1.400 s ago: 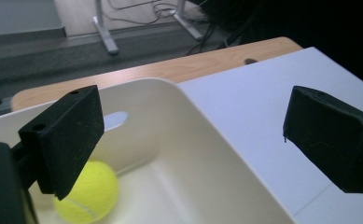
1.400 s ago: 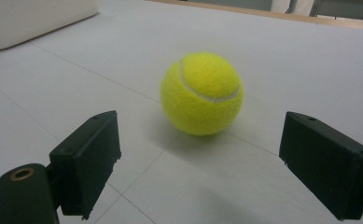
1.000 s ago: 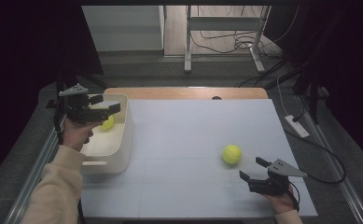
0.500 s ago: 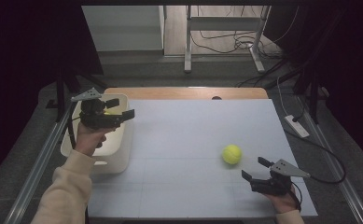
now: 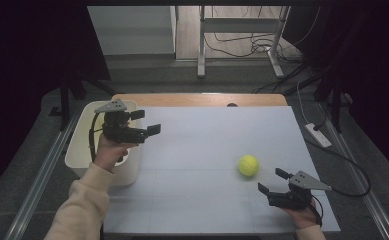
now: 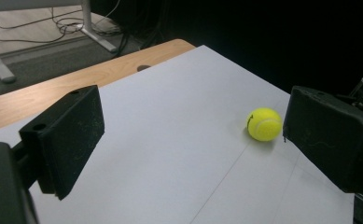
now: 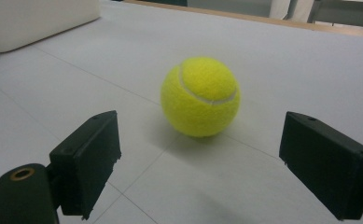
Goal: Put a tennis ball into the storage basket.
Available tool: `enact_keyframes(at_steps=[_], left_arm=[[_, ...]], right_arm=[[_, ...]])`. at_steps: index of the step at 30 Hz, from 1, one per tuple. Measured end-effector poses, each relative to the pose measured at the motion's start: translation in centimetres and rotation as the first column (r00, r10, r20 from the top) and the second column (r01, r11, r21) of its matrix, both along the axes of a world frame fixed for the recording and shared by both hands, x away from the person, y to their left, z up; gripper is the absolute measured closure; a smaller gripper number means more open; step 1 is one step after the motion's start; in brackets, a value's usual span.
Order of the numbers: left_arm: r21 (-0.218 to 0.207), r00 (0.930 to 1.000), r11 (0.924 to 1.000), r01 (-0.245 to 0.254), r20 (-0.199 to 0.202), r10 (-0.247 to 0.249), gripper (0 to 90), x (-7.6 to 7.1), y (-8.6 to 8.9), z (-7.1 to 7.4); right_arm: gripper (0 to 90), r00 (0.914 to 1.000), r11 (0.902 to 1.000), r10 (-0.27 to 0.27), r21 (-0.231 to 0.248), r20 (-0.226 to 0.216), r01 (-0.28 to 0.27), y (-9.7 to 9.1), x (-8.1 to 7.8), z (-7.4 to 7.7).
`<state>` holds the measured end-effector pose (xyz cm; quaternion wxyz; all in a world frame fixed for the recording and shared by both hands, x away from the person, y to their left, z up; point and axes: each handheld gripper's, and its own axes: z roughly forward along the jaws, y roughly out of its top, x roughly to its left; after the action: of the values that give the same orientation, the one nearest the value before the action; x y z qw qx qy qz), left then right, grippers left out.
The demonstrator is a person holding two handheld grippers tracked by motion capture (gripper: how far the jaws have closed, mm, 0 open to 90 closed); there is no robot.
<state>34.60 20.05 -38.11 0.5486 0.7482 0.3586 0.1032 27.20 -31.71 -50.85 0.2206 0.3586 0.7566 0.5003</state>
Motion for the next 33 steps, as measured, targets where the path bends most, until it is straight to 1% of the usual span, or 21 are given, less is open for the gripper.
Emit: enact_keyframes(at_steps=[3, 9, 13, 16, 24, 26, 33], left_arm=[[-0.001, 0.9999, 0.9999, 0.014, -0.003, -0.014, 5.9, 0.0, -0.5, 0.0], [0.019, 0.9988, 0.9986, 0.049, -0.001, -0.049, 5.8, 0.1, -2.4, 0.1], [0.020, 0.9982, 0.9980, 0.061, 0.001, -0.061, 5.6, 0.1, -3.1, 0.1], [0.025, 0.9969, 0.9966, 0.079, 0.004, -0.079, 5.6, 0.2, -4.0, 0.1], [0.038, 0.9942, 0.9934, 0.108, -0.001, -0.108, 5.2, 0.4, -5.0, -0.2], [0.049, 0.9932, 0.9921, 0.116, -0.003, -0.116, 5.2, 0.4, -5.3, -0.3], [0.049, 0.9922, 0.9910, 0.125, -0.007, -0.124, 5.2, 0.6, -5.7, -0.5]], right_arm=[[12.5, 1.0000, 1.0000, 0.002, 0.002, -0.001, -0.002, 0.0, 0.0, 0.0], [12.5, 1.0000, 1.0000, -0.001, 0.001, 0.001, 0.001, -0.1, 0.0, 0.0], [12.5, 1.0000, 1.0000, -0.001, 0.001, 0.002, 0.001, -0.1, -0.1, 0.1], [12.5, 1.0000, 1.0000, 0.001, 0.000, 0.005, -0.001, -0.1, -0.1, 0.1], [12.5, 1.0000, 1.0000, -0.004, 0.003, 0.000, 0.004, 0.0, -0.1, 0.1], [12.5, 1.0000, 1.0000, -0.001, 0.001, -0.003, 0.001, 0.0, 0.0, 0.1], [12.5, 1.0000, 1.0000, -0.001, 0.000, -0.007, 0.001, 0.3, 0.3, 0.0]])
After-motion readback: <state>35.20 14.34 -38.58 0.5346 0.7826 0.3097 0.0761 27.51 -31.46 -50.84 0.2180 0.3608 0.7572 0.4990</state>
